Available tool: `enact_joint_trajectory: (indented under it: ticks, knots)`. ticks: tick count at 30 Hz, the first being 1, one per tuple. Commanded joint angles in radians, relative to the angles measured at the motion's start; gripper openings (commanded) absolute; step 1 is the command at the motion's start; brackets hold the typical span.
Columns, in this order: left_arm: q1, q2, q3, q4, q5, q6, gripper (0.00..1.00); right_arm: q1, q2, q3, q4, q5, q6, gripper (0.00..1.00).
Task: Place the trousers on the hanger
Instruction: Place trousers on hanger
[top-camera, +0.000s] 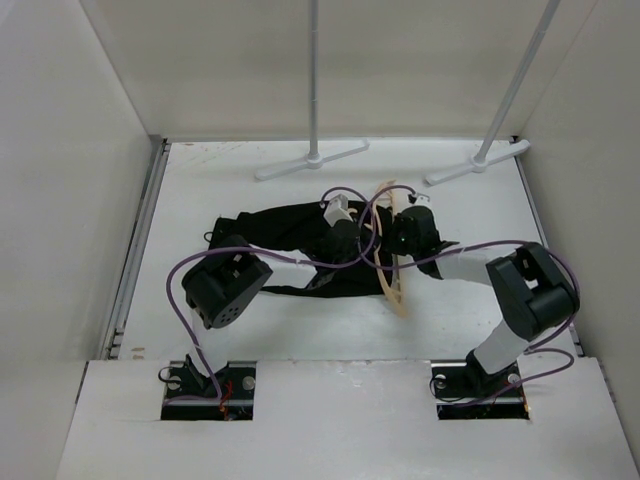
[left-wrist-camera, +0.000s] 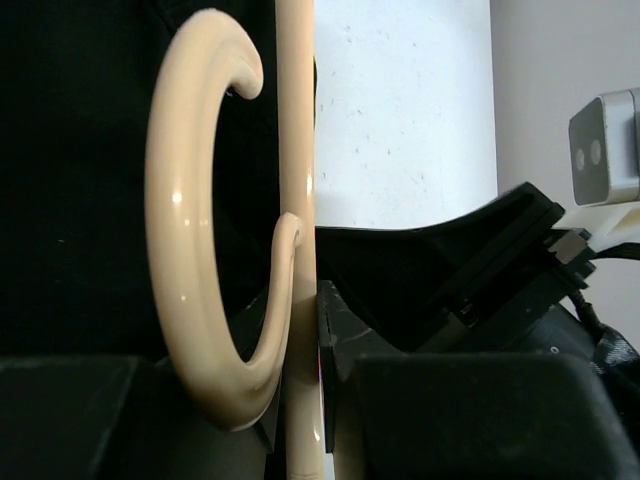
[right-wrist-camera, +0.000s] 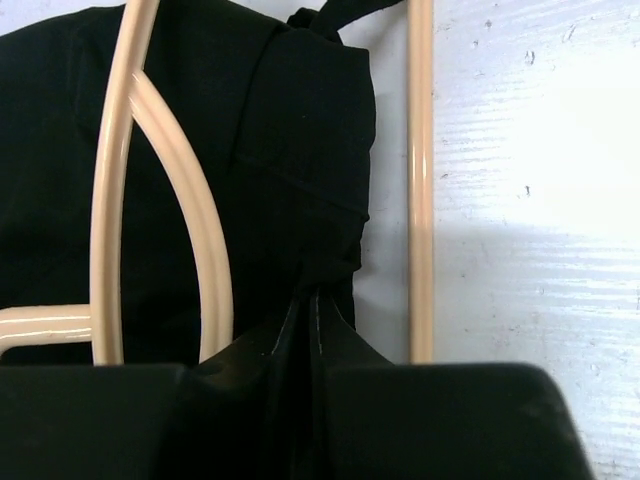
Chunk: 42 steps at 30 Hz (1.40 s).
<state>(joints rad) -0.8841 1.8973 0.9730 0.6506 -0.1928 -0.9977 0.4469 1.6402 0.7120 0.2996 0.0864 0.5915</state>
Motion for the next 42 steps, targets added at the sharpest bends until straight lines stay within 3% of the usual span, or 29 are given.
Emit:
enact_joint_trajectory:
  ticks: [1, 7, 11, 21, 29, 35, 37, 40, 42]
  knots:
    - [0.023, -0.047, -0.042, 0.017, 0.000, 0.005, 0.09, 0.012, -0.069, 0.029, -0.004, 0.042, 0.005, 0.08]
    - [0.081, -0.135, -0.099, -0.035, 0.023, 0.021, 0.08, -0.033, -0.291, -0.009, -0.020, -0.014, 0.027, 0.06]
    - [0.099, -0.171, -0.120, -0.075, 0.036, 0.057, 0.07, -0.090, -0.345, 0.001, -0.076, -0.054, 0.028, 0.06]
    - [0.152, -0.308, -0.188, -0.183, 0.029, 0.183, 0.07, -0.231, -0.293, 0.010, -0.102, -0.054, 0.036, 0.06]
    - [0.152, -0.409, -0.232, -0.244, -0.036, 0.264, 0.07, -0.259, -0.224, 0.033, -0.096, -0.033, 0.036, 0.07]
    - [0.139, -0.497, -0.175, -0.339, -0.068, 0.335, 0.08, -0.247, -0.172, 0.073, -0.106, 0.016, 0.025, 0.08]
    - [0.129, -0.518, -0.157, -0.354, -0.060, 0.347, 0.08, -0.242, -0.175, 0.075, -0.103, 0.016, 0.027, 0.18]
    - [0.095, -0.530, -0.122, -0.367, -0.072, 0.360, 0.08, -0.213, -0.224, 0.064, -0.108, 0.033, 0.024, 0.54]
    - [0.077, -0.532, -0.097, -0.371, -0.097, 0.372, 0.08, -0.192, -0.298, 0.050, -0.128, 0.047, 0.010, 0.67]
